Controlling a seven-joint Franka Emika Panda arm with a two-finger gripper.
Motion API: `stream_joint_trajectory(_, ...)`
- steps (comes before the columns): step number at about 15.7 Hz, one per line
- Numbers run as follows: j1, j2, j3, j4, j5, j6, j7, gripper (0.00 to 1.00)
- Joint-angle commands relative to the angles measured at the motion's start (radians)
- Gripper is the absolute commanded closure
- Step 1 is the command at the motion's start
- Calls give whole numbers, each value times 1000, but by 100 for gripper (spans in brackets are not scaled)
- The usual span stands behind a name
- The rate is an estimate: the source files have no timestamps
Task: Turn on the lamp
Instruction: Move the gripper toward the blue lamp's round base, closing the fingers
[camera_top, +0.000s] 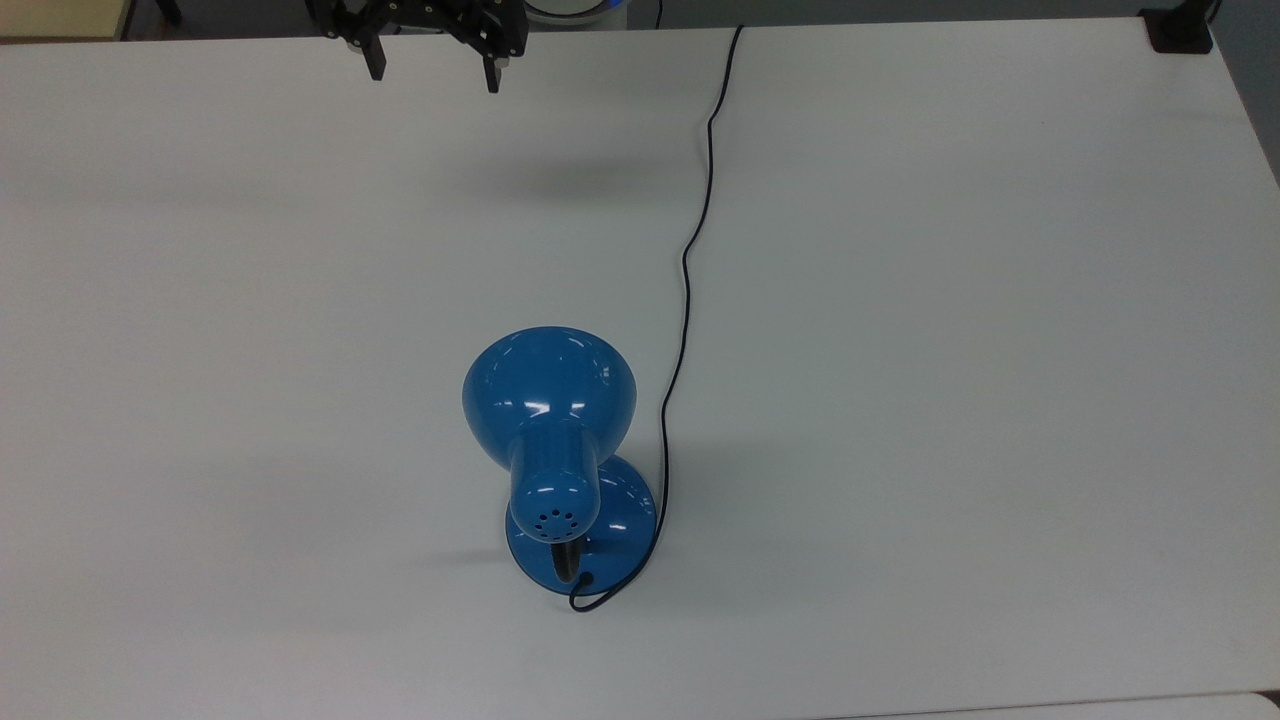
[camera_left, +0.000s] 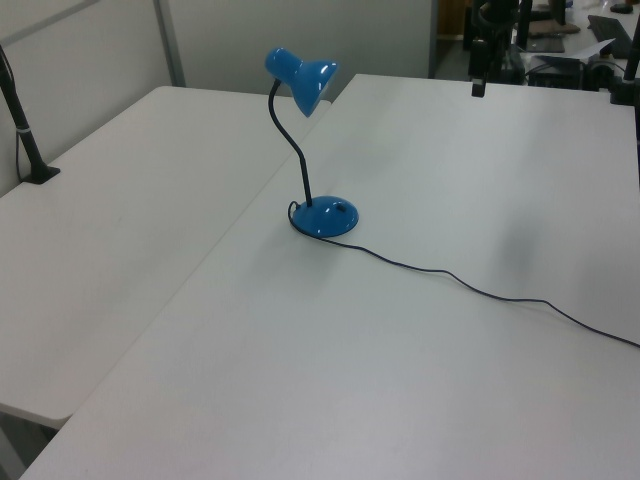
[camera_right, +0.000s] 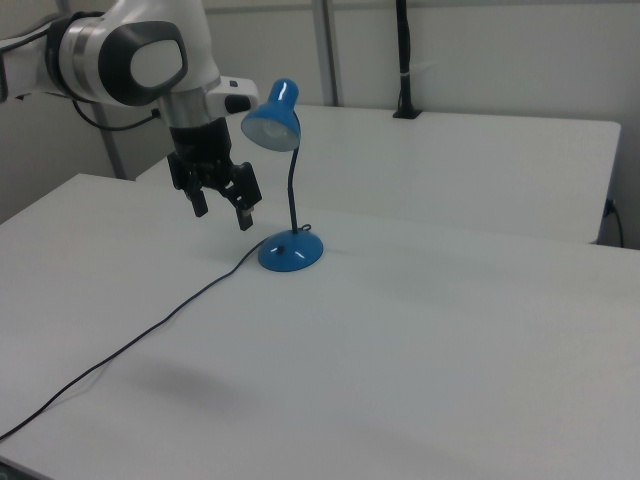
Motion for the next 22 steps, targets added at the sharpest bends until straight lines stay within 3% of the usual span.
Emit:
stream_joint_trajectory(1,3,35,-11,63,19,-42,-21,0)
stream_joint_trajectory(7,11,61,-11,71,20,-33,-27,0)
stream_joint_trajectory(8,16,63,-11,71,20,-32,-30,7)
stream_joint_trajectory(10,29,64,-13,71,22,-26,-35,27)
stream_joint_trajectory(11,35,66,-14,71,30,-21,-47,44)
stream_joint_trajectory(12,45,75,-22,71,37,-10,-78,67)
stream_joint_trajectory(14,75,89,-42,72,51,16,-154,99)
stream_joint_trajectory(17,100,110,-57,72,118,100,-156,100)
stream_joint_trajectory(22,164,190,-76,72,162,319,-130,100)
